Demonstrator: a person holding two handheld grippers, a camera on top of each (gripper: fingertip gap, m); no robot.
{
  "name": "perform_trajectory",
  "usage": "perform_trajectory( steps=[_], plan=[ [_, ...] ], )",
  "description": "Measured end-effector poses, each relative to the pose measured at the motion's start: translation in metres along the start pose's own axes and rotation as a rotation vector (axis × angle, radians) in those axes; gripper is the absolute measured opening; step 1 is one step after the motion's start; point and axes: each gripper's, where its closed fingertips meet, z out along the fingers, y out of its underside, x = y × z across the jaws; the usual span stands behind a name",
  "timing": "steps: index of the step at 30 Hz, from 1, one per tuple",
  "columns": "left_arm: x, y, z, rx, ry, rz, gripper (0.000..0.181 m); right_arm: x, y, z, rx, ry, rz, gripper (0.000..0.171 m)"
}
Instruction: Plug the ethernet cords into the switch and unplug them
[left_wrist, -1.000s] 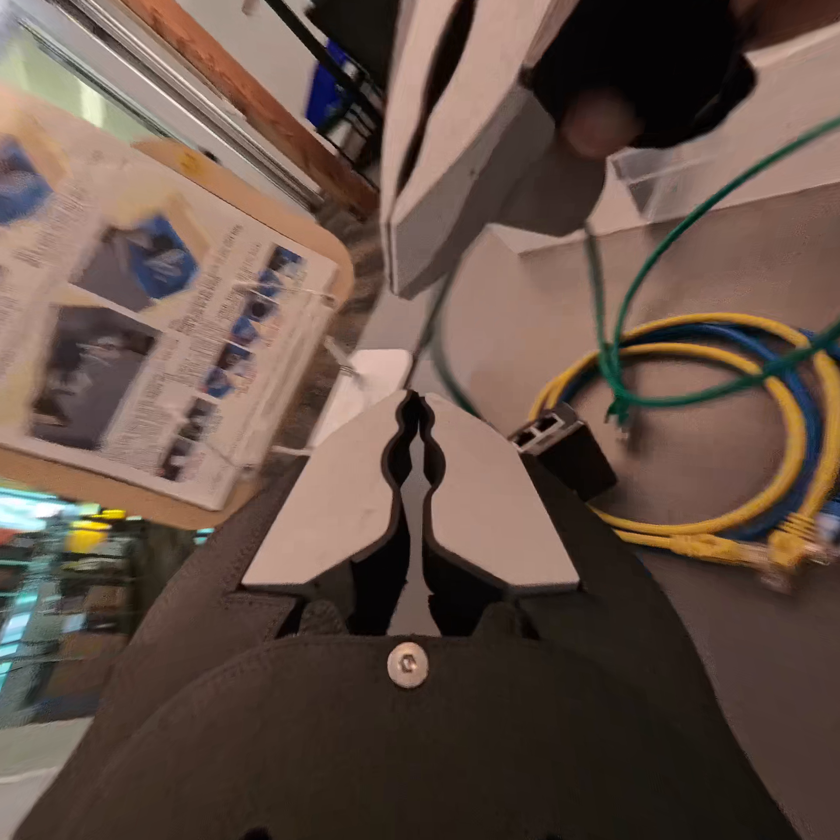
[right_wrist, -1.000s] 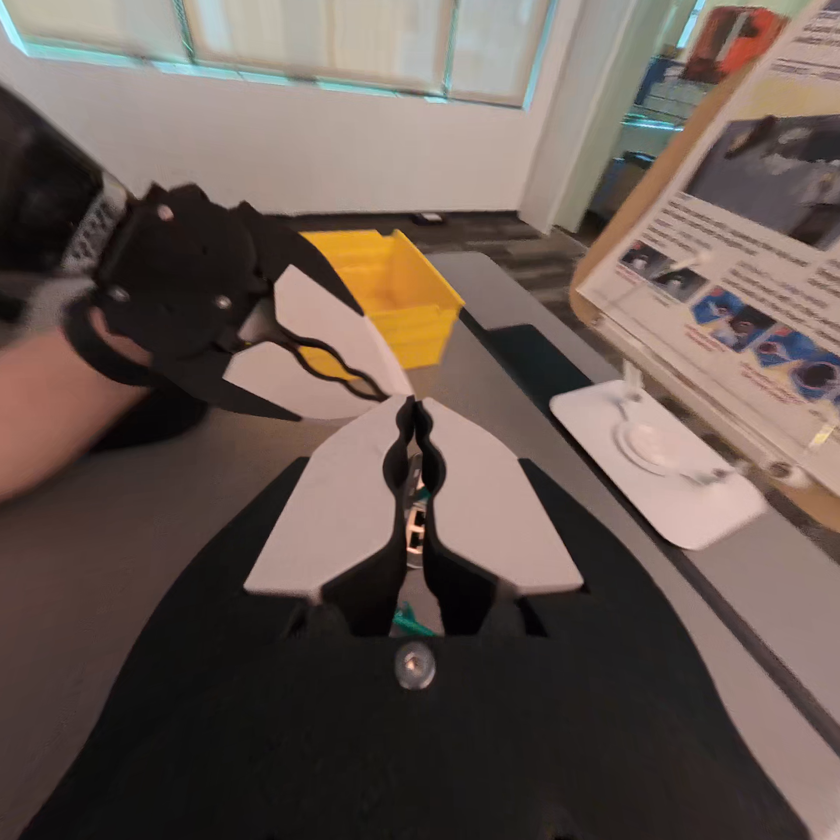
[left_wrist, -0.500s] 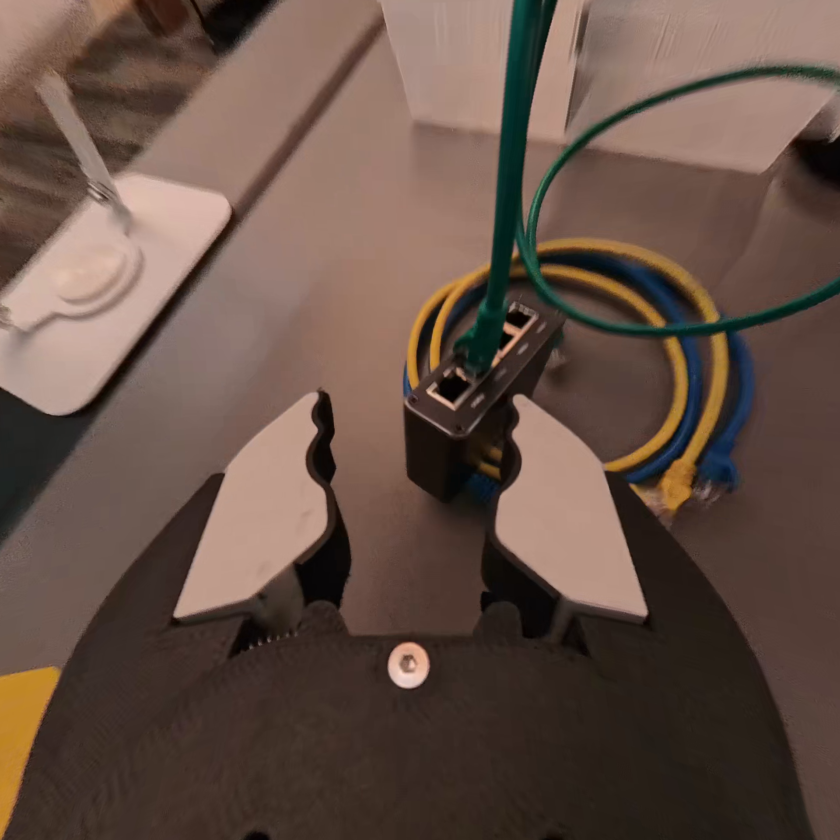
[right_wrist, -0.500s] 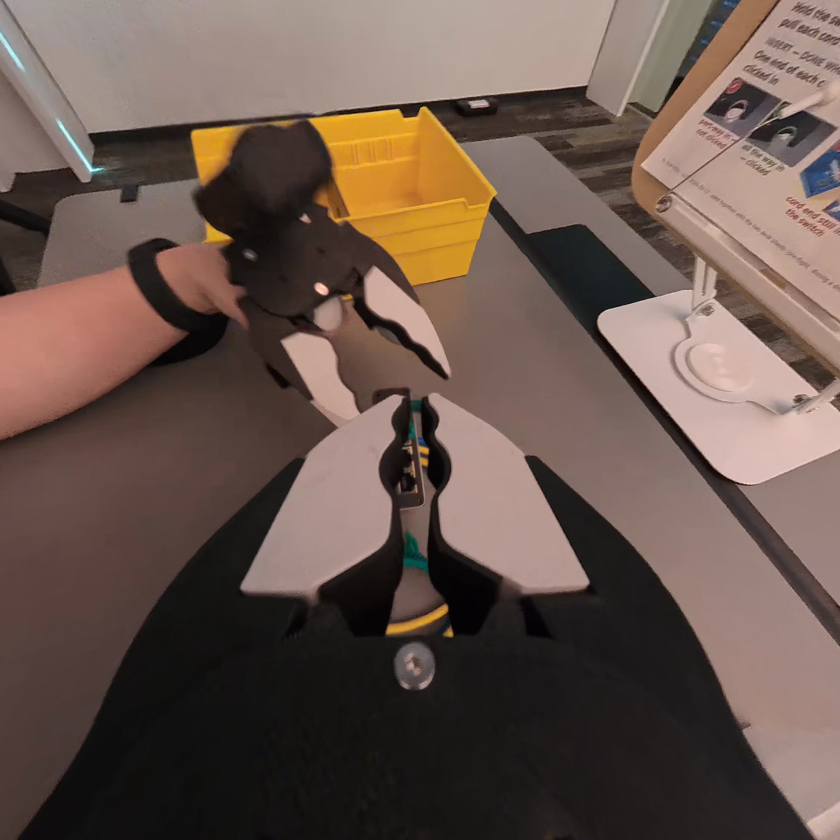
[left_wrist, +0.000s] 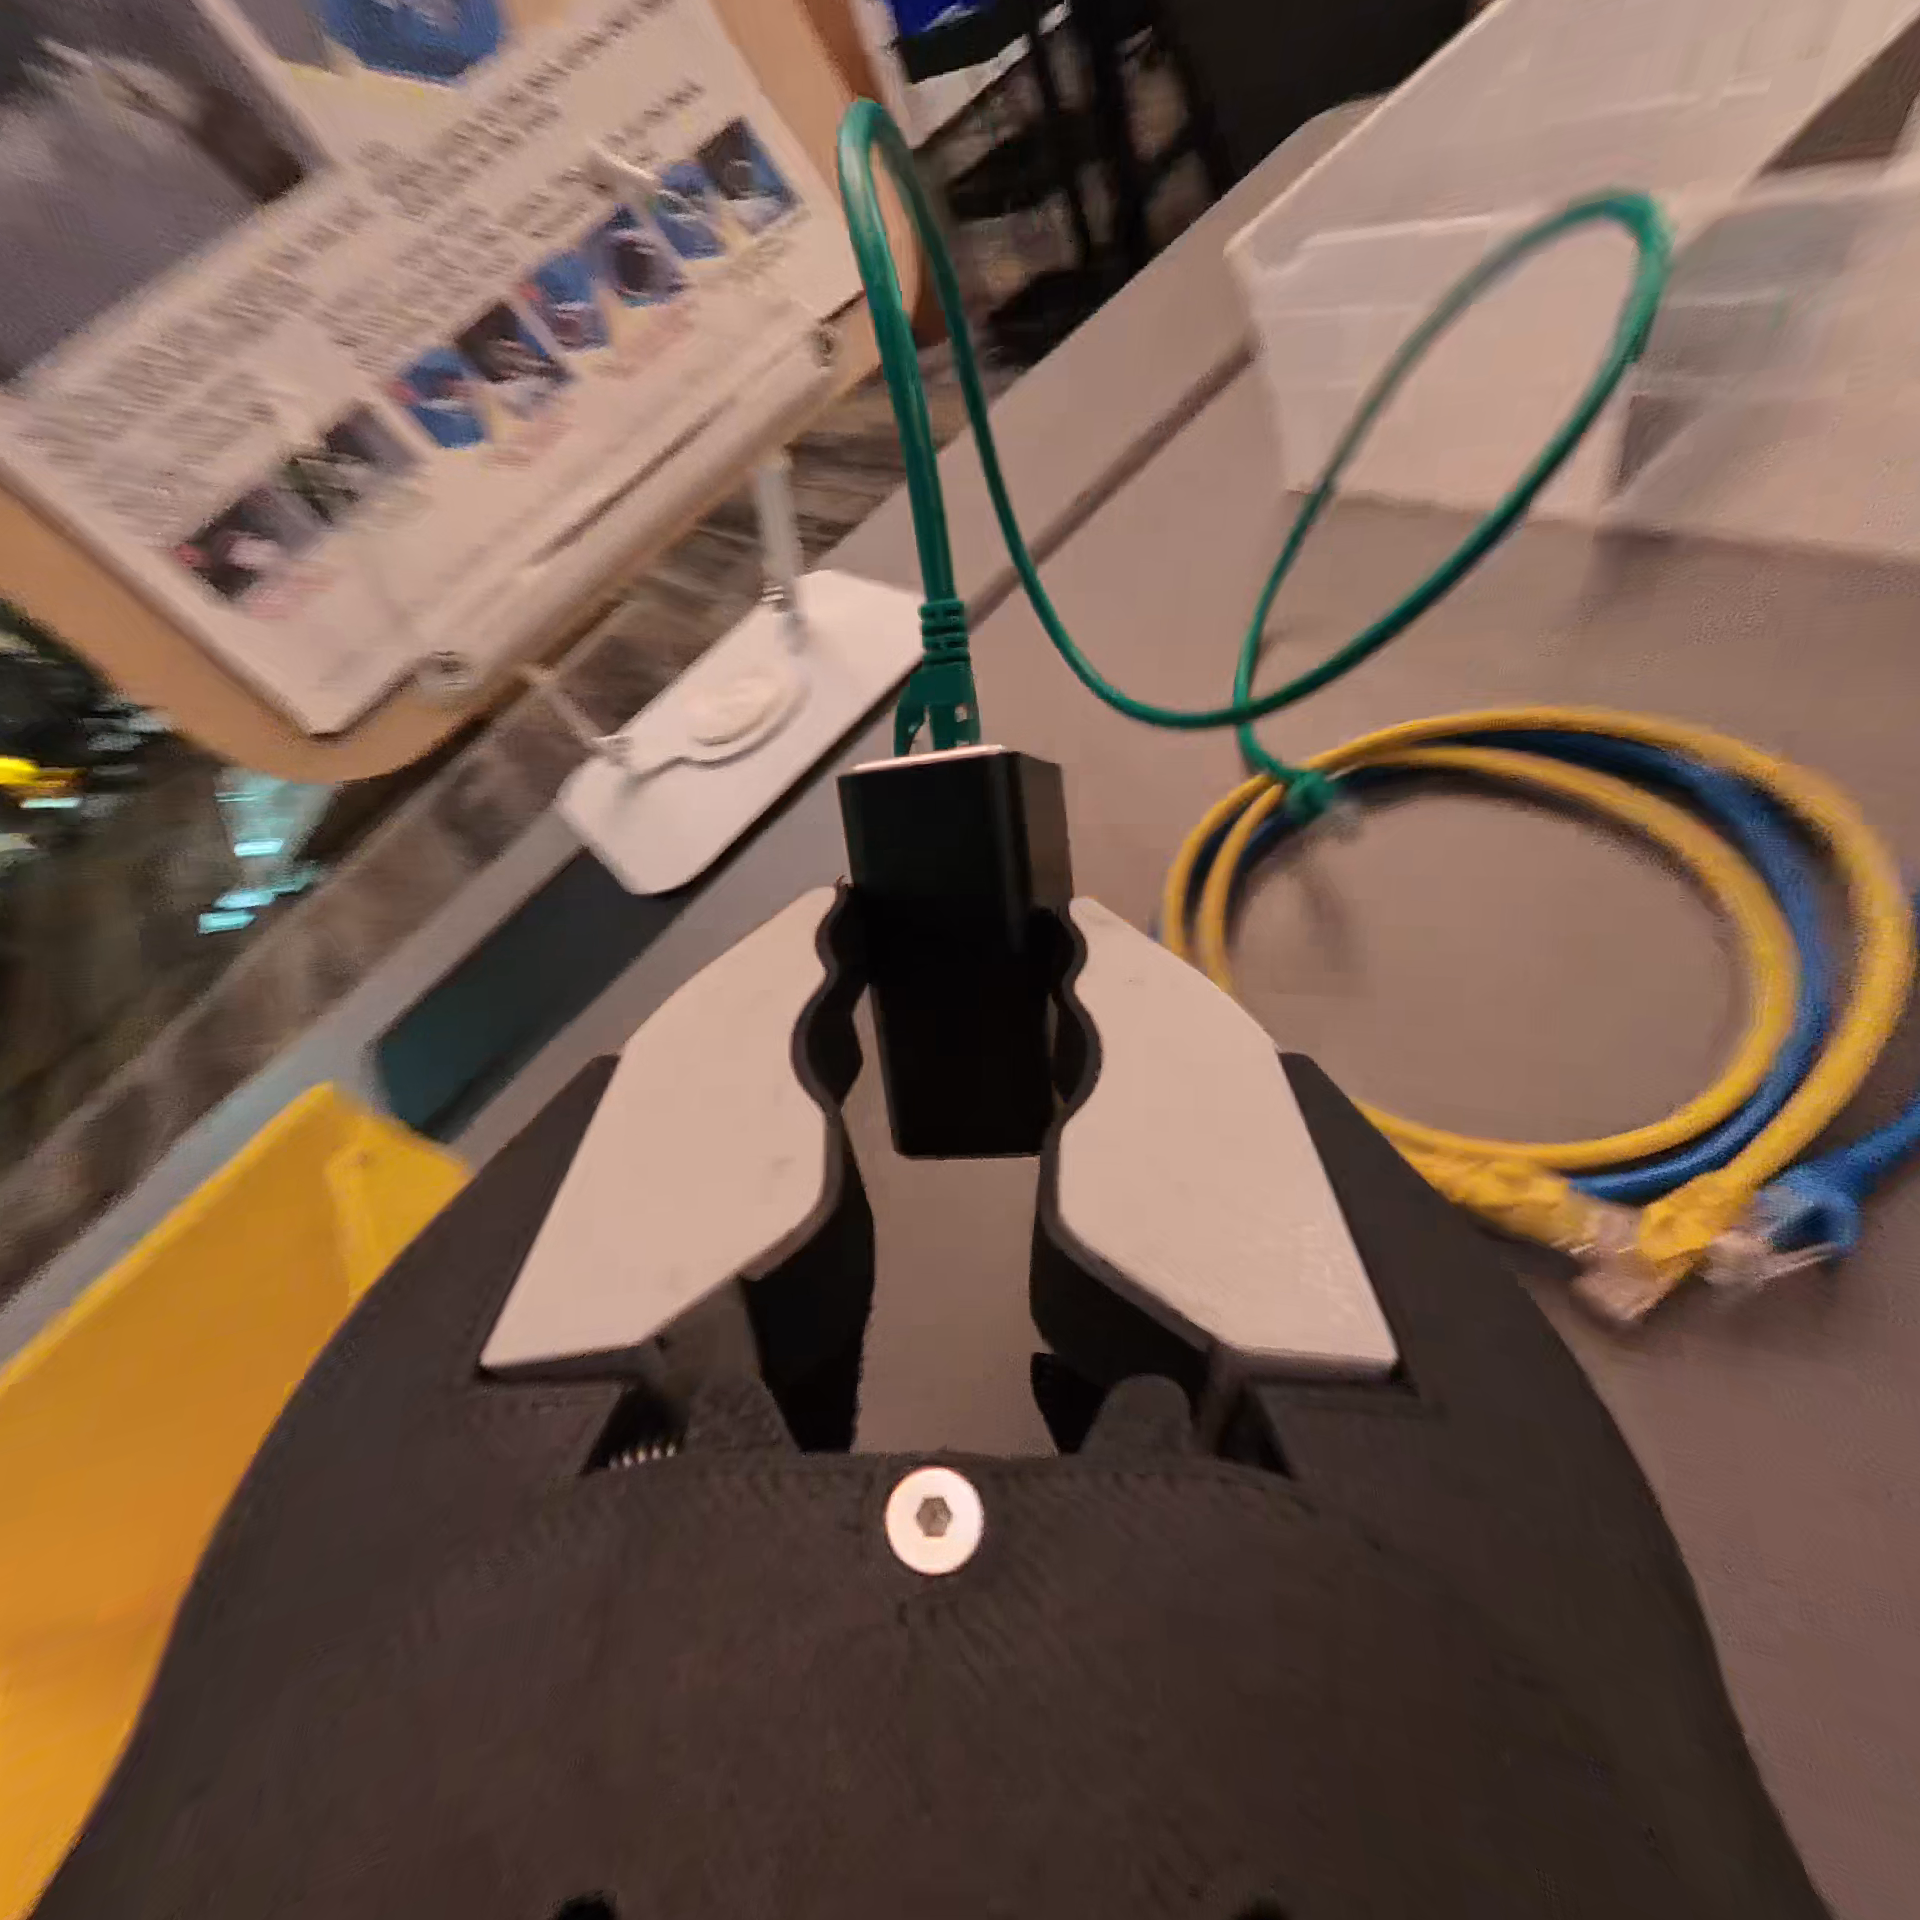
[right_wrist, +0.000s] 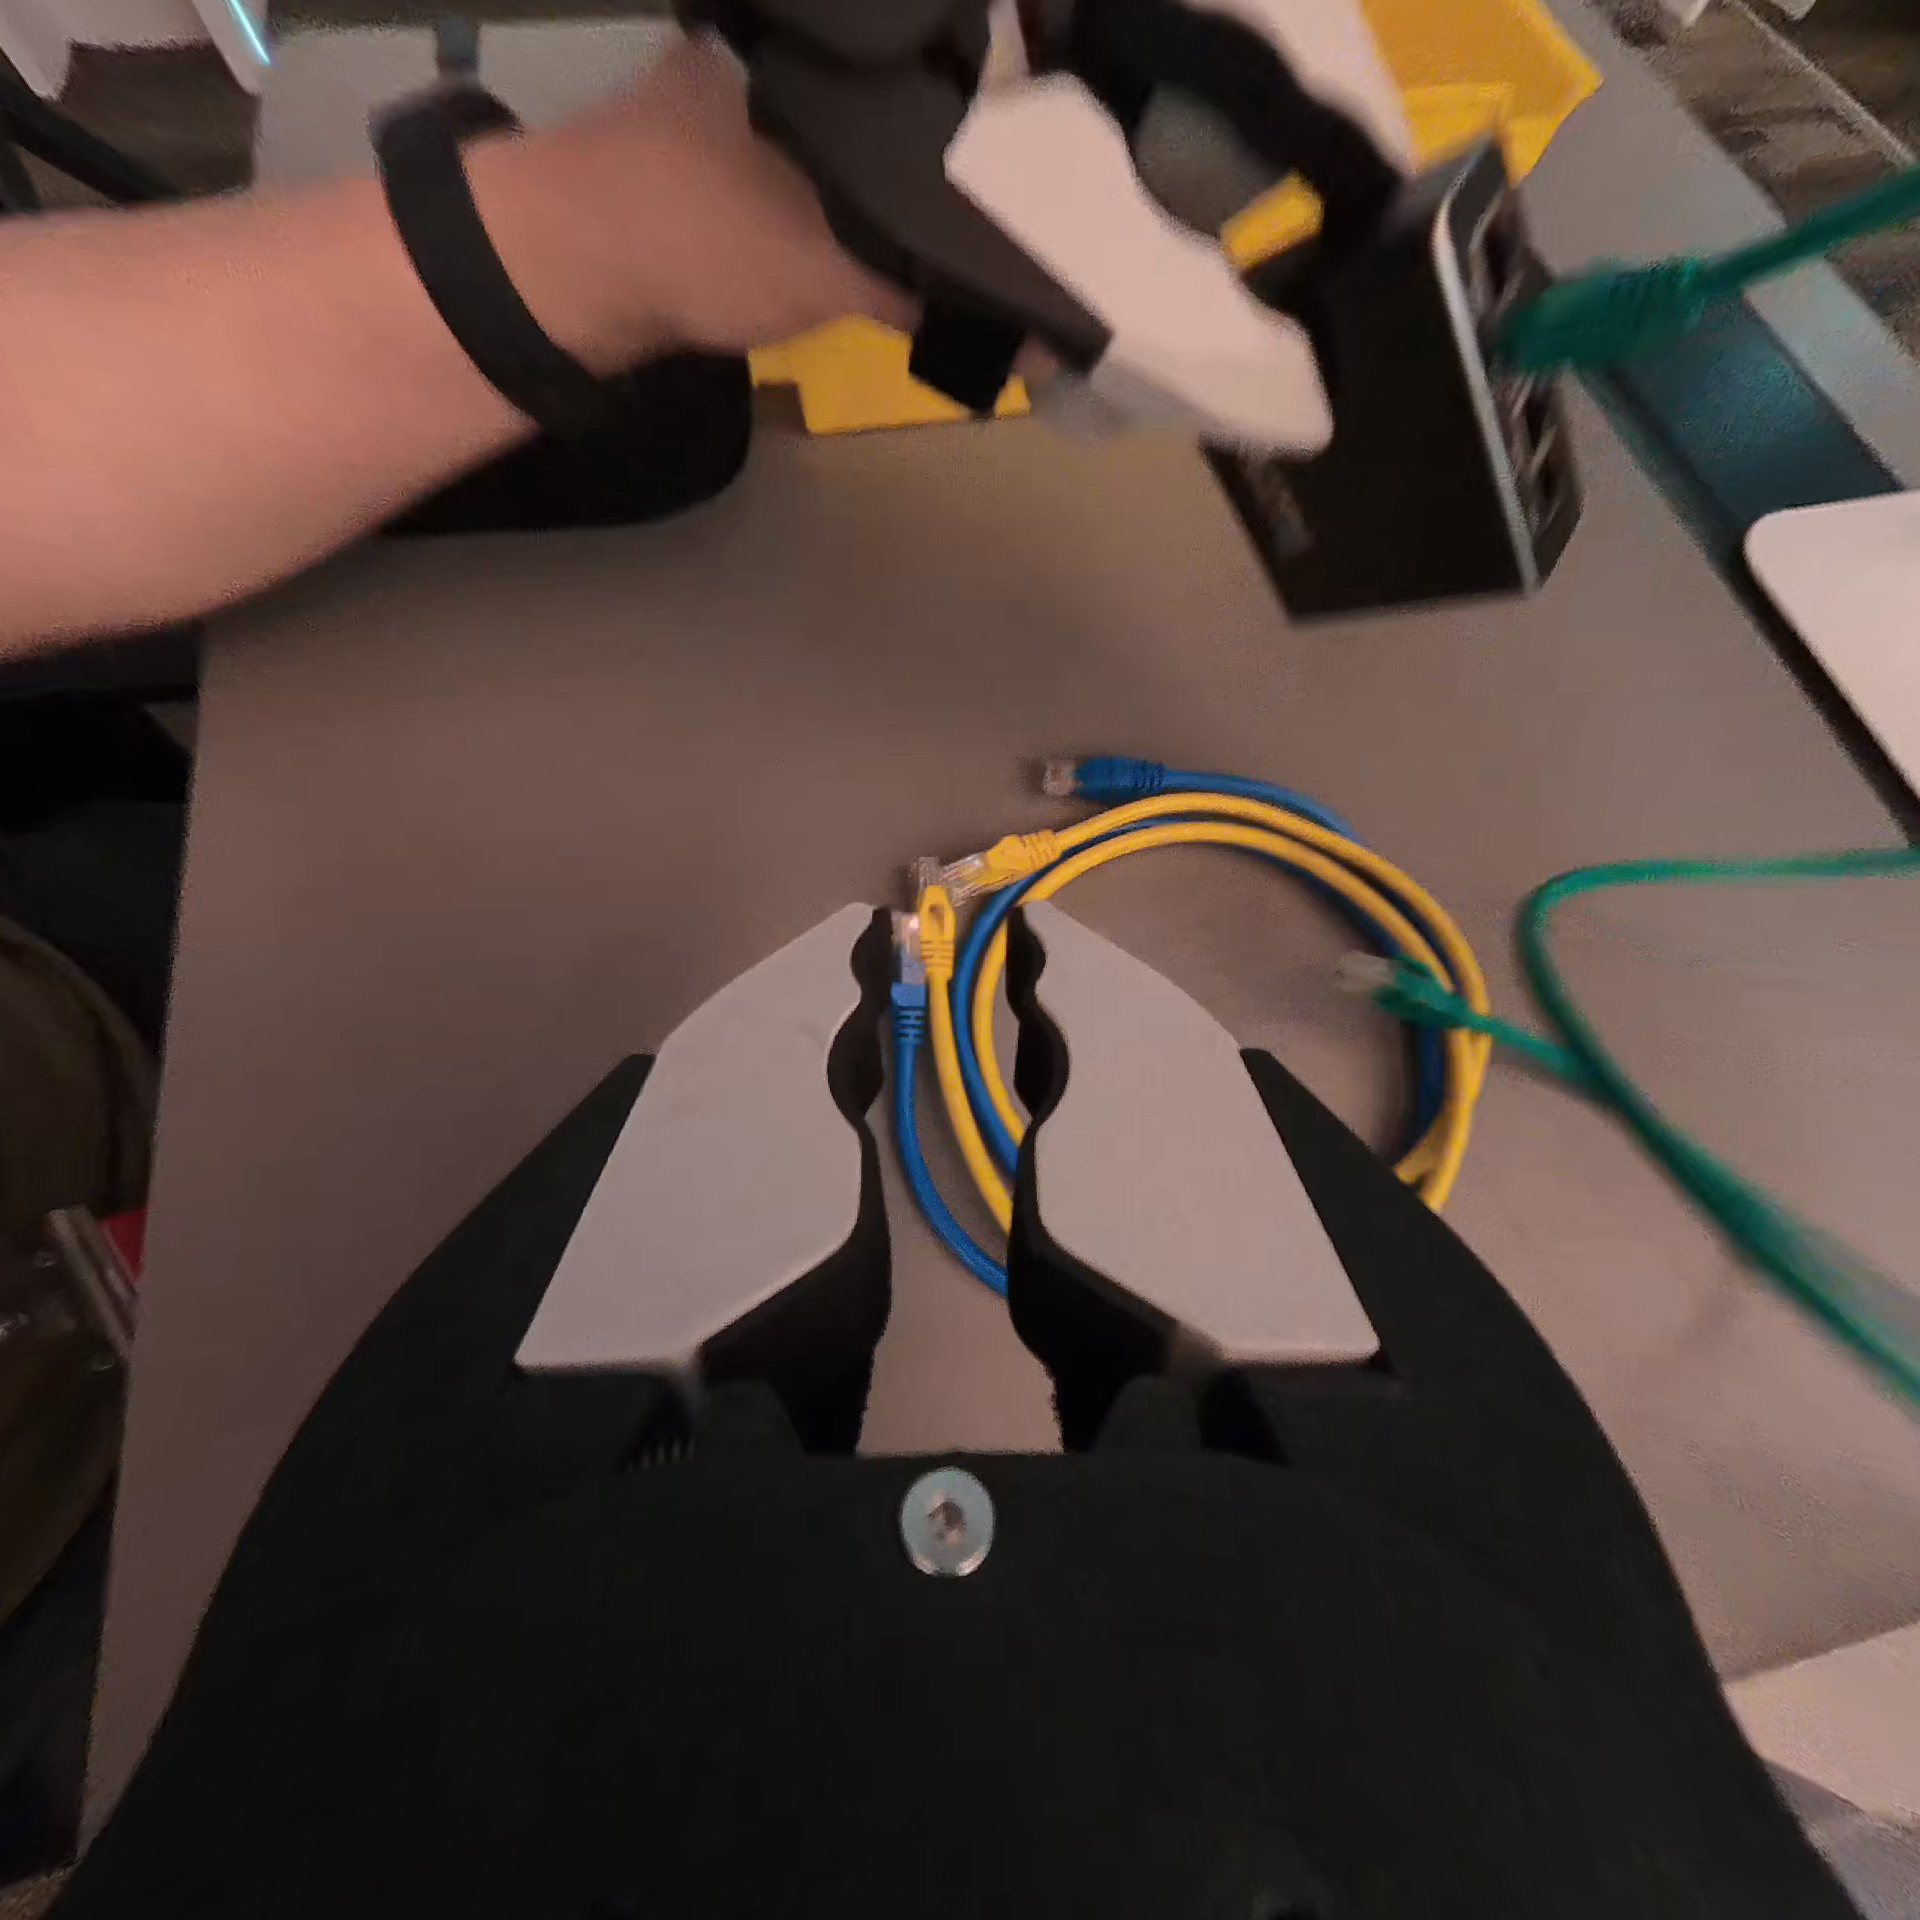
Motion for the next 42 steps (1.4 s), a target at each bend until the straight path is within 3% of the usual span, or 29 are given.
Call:
perform_trajectory(
  steps=[1, 3, 6, 9, 18, 24, 30, 35, 38, 42],
  plan=[
    [-0.007, 0.005, -0.007, -0.041, -0.08, 0.067, 0.034, -0.003, 0.006, 0.01, -0.014, 0.01, -0.003, 0.022],
    [-0.008, 0.017, -0.018, -0.13, -0.154, 0.167, 0.034, -0.01, 0.018, 0.028, -0.05, -0.001, -0.021, 0.022],
    [0.008, 0.035, -0.027, -0.197, -0.121, 0.251, 0.034, -0.007, 0.038, 0.045, -0.133, -0.005, -0.024, 0.022],
    [0.014, 0.055, -0.041, -0.279, -0.142, 0.403, 0.034, -0.022, 0.041, 0.052, -0.11, -0.115, 0.002, 0.025],
    [0.039, 0.097, -0.062, -0.373, -0.157, 0.732, 0.034, -0.022, 0.07, 0.061, -0.189, -0.032, 0.006, 0.022],
    [0.049, 0.101, -0.074, -0.358, -0.112, 0.681, 0.033, -0.017, 0.076, 0.061, -0.174, 0.063, 0.047, 0.018],
    [0.077, 0.116, -0.082, -0.401, 0.039, 0.641, 0.044, -0.029, 0.084, 0.055, -0.21, -0.071, 0.241, 0.011],
    [0.087, 0.115, -0.093, -0.361, 0.116, 0.468, 0.05, -0.043, 0.065, 0.026, -0.064, -0.09, 0.32, 0.01],
    [0.089, 0.093, -0.11, -0.282, 0.153, 0.294, 0.054, -0.051, 0.047, 0.0, 0.041, -0.055, 0.319, 0.009],
    [0.138, 0.023, -0.127, -0.041, 0.377, 0.085, 0.047, -0.074, 0.025, -0.021, 0.132, -0.088, 0.244, 0.009]
  ],
)
